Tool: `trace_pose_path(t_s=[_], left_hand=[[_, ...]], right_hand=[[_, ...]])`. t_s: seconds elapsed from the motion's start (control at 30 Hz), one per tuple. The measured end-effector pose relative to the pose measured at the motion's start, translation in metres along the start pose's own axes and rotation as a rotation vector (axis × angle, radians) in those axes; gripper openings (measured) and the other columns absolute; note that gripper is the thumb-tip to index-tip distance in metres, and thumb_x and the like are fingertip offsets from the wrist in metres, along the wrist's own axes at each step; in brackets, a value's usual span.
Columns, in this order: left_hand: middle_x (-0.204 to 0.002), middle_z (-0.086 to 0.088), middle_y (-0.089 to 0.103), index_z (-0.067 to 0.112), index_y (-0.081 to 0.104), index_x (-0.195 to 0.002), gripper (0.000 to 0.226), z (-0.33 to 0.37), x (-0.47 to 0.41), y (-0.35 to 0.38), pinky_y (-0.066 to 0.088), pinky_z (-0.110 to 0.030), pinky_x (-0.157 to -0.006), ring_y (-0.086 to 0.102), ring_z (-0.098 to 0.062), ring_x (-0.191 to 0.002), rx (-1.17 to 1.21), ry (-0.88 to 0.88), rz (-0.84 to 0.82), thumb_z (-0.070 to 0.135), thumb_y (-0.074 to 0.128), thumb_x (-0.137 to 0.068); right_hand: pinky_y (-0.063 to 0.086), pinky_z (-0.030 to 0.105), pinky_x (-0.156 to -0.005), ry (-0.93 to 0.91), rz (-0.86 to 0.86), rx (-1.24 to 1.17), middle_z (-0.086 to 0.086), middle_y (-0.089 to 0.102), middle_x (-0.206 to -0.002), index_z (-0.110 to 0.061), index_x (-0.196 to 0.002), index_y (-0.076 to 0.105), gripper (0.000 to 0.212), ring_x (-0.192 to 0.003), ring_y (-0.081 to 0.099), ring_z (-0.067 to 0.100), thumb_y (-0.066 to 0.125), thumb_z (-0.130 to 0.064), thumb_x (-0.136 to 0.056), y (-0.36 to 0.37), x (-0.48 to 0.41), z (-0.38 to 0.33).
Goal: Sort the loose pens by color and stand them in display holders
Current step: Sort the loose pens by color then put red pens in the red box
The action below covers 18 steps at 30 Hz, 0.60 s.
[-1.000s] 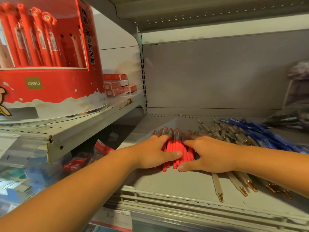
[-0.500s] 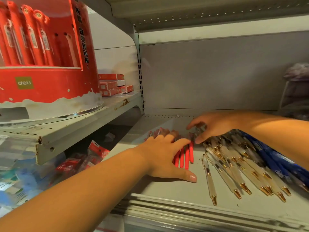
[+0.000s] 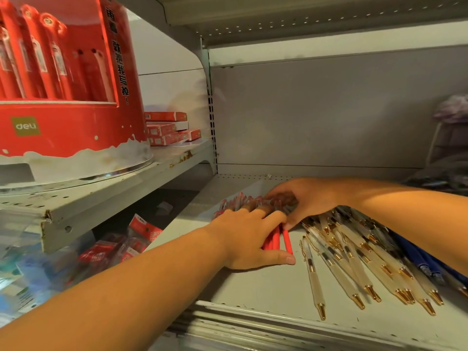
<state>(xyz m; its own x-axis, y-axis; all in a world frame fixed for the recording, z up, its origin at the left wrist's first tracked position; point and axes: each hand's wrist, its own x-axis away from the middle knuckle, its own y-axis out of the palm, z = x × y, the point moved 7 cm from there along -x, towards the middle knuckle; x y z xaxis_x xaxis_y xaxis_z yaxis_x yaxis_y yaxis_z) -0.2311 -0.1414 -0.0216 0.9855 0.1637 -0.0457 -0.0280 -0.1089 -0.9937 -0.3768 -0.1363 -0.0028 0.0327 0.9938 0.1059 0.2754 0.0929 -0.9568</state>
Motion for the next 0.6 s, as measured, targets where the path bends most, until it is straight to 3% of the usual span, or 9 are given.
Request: trace_pose_path(t_s=[0.07,0.13,0.3,0.47,0.6], left_hand=[[-0.140,-0.001,0.048,0.038,0.025,-0.139,0.071,-0.002,0.000,0.002,0.049,-0.048,-0.096,0.051,-0.029,-0.120,0.028,-0.025,-0.008,0.081,0.035,-0.083],[-0.140,0.000,0.048,0.038,0.025,-0.140,0.071,-0.002,0.000,0.003,0.049,-0.049,-0.097,0.050,-0.029,-0.120,0.042,-0.037,-0.014,0.081,0.036,-0.083],[-0.147,-0.001,0.043,0.040,0.022,-0.143,0.075,-0.002,-0.005,0.005,0.043,-0.053,-0.103,0.046,-0.031,-0.127,0.026,-0.049,-0.031,0.083,0.033,-0.083],[-0.154,0.000,0.034,0.045,0.022,-0.144,0.073,-0.003,-0.007,0.008,0.038,-0.057,-0.107,0.039,-0.034,-0.135,0.001,-0.047,-0.064,0.084,0.028,-0.082],[-0.150,0.000,0.039,0.042,0.026,-0.142,0.074,-0.005,-0.006,0.006,0.044,-0.053,-0.102,0.044,-0.033,-0.129,0.005,-0.047,-0.047,0.085,0.031,-0.081]], right_hand=[[0.042,0.035,-0.108,0.032,0.002,-0.001,-0.009,0.051,-0.141,-0.028,-0.148,0.034,0.098,-0.125,0.051,0.011,0.085,-0.048,-0.067,-0.001,-0.001,0.002],[0.041,0.035,-0.107,0.053,0.010,0.034,-0.007,0.048,-0.143,-0.028,-0.149,0.030,0.102,-0.124,0.049,0.011,0.083,-0.054,-0.066,0.000,-0.001,0.004],[0.043,0.024,-0.092,0.090,0.030,0.121,-0.017,0.055,-0.120,-0.032,-0.136,0.045,0.083,-0.115,0.055,0.010,0.074,-0.066,-0.067,0.000,0.003,0.014],[0.033,0.027,-0.102,0.113,-0.019,0.105,-0.020,0.050,-0.131,-0.031,-0.140,0.045,0.080,-0.118,0.043,0.000,0.080,-0.051,-0.071,-0.004,0.002,0.020],[0.039,0.017,-0.091,0.103,0.014,0.058,-0.016,0.059,-0.124,-0.027,-0.139,0.048,0.080,-0.114,0.054,0.002,0.083,-0.045,-0.070,-0.002,-0.003,0.020]])
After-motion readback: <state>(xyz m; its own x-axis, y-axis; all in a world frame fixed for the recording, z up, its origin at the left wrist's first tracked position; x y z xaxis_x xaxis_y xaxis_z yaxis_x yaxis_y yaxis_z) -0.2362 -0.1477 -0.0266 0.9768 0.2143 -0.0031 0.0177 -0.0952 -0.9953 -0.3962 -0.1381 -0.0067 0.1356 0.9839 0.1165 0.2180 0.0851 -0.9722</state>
